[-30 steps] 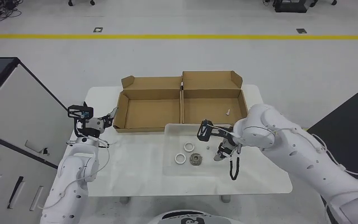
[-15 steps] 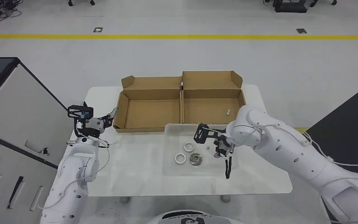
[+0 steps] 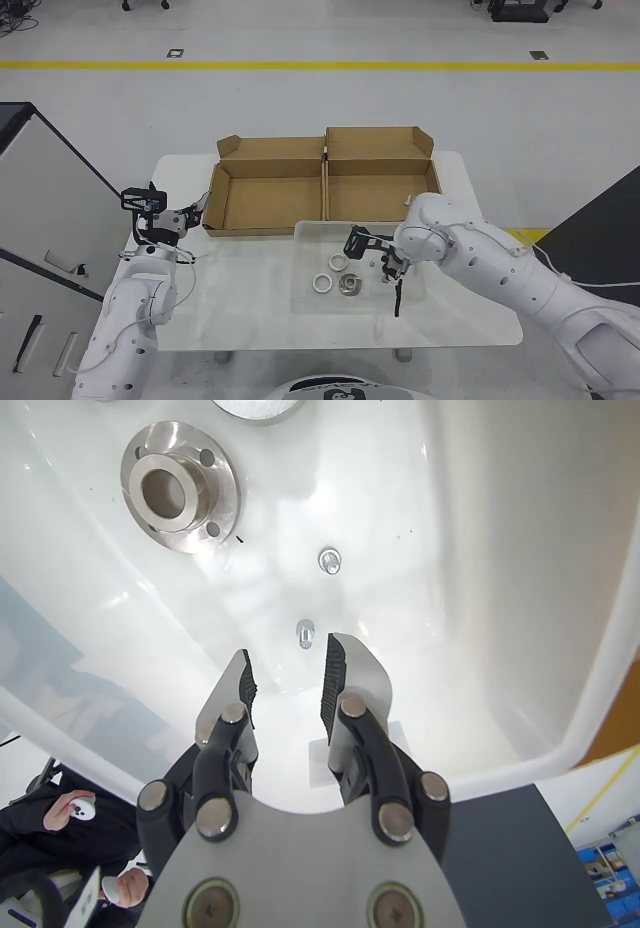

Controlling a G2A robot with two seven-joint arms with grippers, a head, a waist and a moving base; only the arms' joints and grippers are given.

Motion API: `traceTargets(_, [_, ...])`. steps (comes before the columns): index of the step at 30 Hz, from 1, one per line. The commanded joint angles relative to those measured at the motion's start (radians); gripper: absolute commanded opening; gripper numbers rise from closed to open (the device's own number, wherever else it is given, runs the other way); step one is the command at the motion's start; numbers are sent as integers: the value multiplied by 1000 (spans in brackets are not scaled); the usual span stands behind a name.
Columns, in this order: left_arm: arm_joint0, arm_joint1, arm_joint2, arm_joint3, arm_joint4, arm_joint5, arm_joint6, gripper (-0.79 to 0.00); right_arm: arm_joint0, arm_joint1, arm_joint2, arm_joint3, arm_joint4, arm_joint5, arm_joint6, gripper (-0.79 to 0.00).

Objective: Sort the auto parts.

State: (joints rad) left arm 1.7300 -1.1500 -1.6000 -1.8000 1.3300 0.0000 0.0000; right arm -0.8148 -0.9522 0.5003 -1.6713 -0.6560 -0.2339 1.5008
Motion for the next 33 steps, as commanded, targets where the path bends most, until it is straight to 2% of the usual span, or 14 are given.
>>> traceTargets(1, [0,0,0,0,0,0,0,0,4,-6,-8,17,-1,0,-3,-456])
traceTargets(15, [0,0,0,0,0,0,0,0,27,-48,-47,106,-21,11,-20,-471])
traceTargets(21, [0,0,0,0,0,0,0,0,28,-57,-52,126,-21,8,-15,-520])
traceTargets(26, [0,0,0,0,0,0,0,0,29,-64,-54,139,-19,12,-6,-585])
traceTargets(27, [0,0,0,0,0,0,0,0,29,-65,-54,140,-19,13,-5,-653])
traceTargets(28, [0,0,0,0,0,0,0,0,28,-66,-53,141,-18,15,-4,-785])
traceTargets(33, [0,0,0,0,0,0,0,0,27,-66,-42,133,-8,22,13,-785])
